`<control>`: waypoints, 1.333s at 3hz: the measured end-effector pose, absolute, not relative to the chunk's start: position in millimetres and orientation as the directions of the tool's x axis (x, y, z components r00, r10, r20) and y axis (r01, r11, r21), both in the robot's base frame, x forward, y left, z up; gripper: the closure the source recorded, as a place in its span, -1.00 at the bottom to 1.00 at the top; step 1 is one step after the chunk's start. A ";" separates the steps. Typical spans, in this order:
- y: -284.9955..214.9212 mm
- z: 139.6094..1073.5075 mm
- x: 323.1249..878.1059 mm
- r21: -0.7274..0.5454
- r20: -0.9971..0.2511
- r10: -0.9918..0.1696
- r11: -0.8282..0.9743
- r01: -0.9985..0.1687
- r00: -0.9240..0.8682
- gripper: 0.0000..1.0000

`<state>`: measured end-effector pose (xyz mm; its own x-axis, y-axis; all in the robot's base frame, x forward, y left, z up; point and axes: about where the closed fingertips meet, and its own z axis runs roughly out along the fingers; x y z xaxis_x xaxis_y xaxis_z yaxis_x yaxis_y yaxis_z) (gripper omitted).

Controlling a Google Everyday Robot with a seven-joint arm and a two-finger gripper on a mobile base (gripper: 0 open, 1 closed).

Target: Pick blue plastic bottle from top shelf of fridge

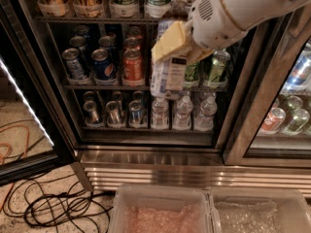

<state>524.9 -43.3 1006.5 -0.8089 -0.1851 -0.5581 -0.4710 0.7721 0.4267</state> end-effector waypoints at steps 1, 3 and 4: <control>-41.7 998.3 523.9 0.436 -0.549 -0.184 0.769 -0.467 -0.816 1.00; -8.6 894.4 472.1 0.557 -0.311 -0.262 0.729 -0.398 -0.914 1.00; -5.3 883.2 461.3 0.567 -0.284 -0.277 0.723 -0.394 -0.918 1.00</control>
Offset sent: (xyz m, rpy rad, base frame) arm -0.0543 0.0488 -0.1596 0.0161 0.3852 0.1078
